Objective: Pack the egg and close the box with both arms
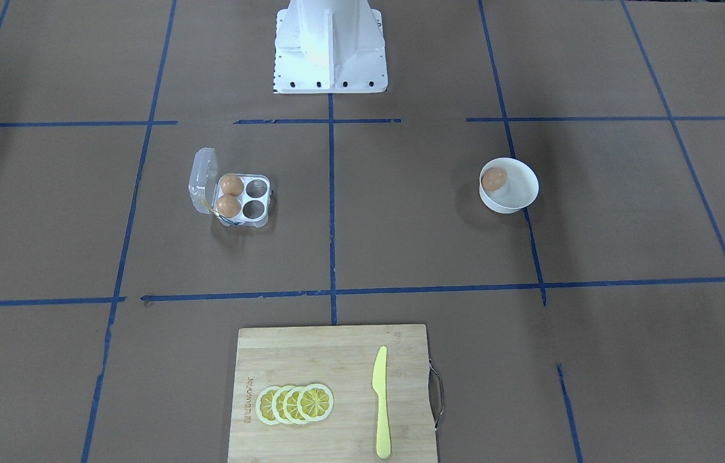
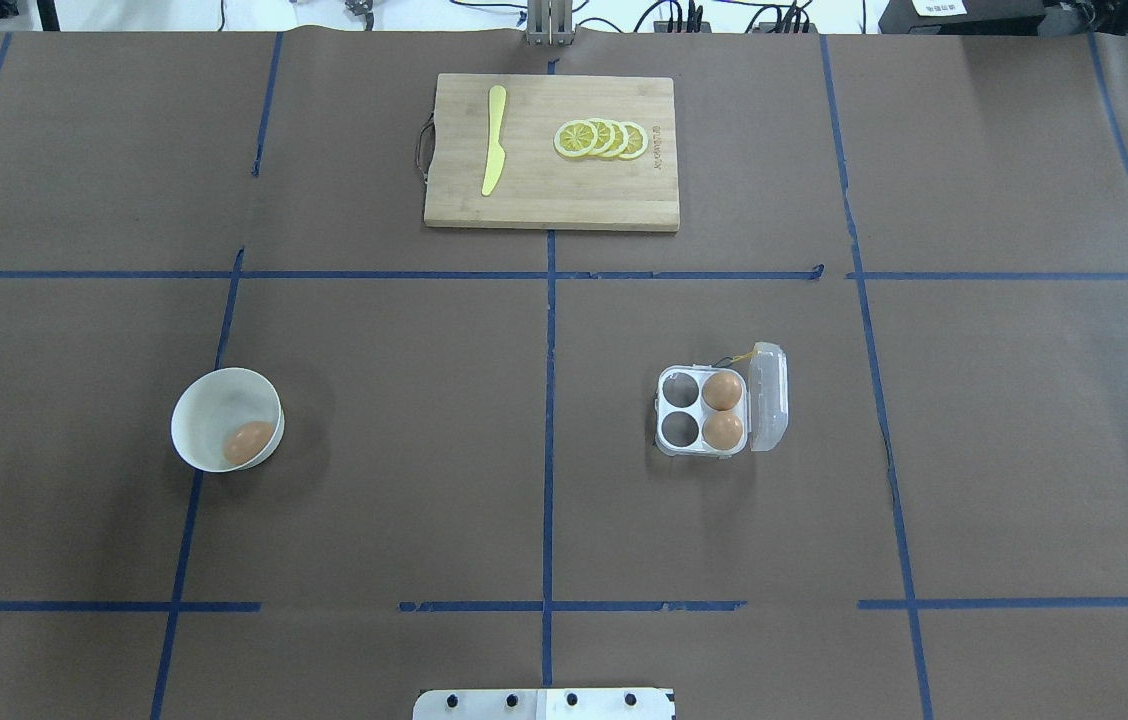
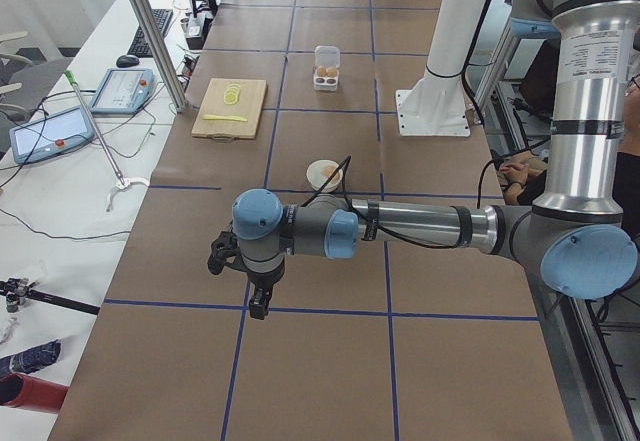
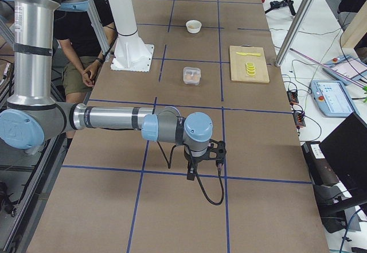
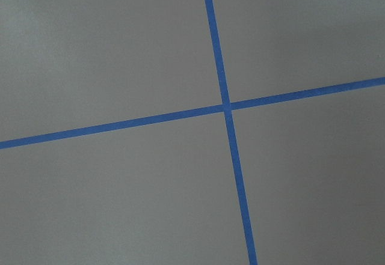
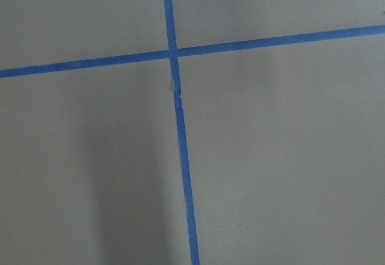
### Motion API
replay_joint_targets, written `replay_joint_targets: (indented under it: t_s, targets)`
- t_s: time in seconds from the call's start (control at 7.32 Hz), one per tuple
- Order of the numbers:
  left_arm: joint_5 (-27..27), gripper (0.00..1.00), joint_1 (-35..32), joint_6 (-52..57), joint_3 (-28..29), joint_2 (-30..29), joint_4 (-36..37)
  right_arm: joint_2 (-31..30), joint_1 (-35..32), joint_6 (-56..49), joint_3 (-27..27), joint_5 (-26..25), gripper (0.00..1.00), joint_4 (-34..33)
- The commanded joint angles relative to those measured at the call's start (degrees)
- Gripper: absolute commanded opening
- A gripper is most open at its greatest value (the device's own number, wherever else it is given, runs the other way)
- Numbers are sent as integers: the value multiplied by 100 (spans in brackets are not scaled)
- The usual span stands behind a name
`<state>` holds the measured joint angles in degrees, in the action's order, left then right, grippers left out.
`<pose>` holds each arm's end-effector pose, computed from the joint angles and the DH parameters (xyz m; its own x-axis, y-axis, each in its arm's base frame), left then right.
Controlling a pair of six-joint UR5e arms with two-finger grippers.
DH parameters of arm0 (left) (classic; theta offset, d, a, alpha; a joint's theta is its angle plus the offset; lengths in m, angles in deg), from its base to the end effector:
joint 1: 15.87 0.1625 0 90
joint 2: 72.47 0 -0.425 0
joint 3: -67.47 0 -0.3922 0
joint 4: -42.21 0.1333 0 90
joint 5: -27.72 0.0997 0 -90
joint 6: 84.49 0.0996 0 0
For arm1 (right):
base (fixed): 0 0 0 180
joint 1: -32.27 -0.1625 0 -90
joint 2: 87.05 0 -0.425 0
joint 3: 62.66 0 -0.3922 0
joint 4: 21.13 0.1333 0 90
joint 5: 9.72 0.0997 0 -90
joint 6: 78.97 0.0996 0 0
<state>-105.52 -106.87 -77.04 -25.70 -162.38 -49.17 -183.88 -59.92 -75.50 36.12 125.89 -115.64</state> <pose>-0.0737 -0.4948 0.6310 0.7254 0.1695 -0.6671 -0.0773 0.9831 0.1657 0.0788 -0.4352 0.6452 0.6942 0.1189 0.7099 -0.0803 0.9929 -0.0878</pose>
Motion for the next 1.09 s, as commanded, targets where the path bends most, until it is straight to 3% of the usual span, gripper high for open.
replay_joint_targets:
  t_s: [0.0,0.41,0.68,0.96]
  targets:
    - [0,100,4,19,-78,-9,-20,33,-61,13,96,0,100,2]
    - [70,100,562,-339,-682,-61,-688,59,-62,13,185,-26,100,2]
    - [201,100,1624,-2195,-1631,-79,-715,85,-53,4,202,-26,100,2]
    - [474,100,2593,-4007,-2152,-1,-1063,86,-62,4,185,-9,100,2]
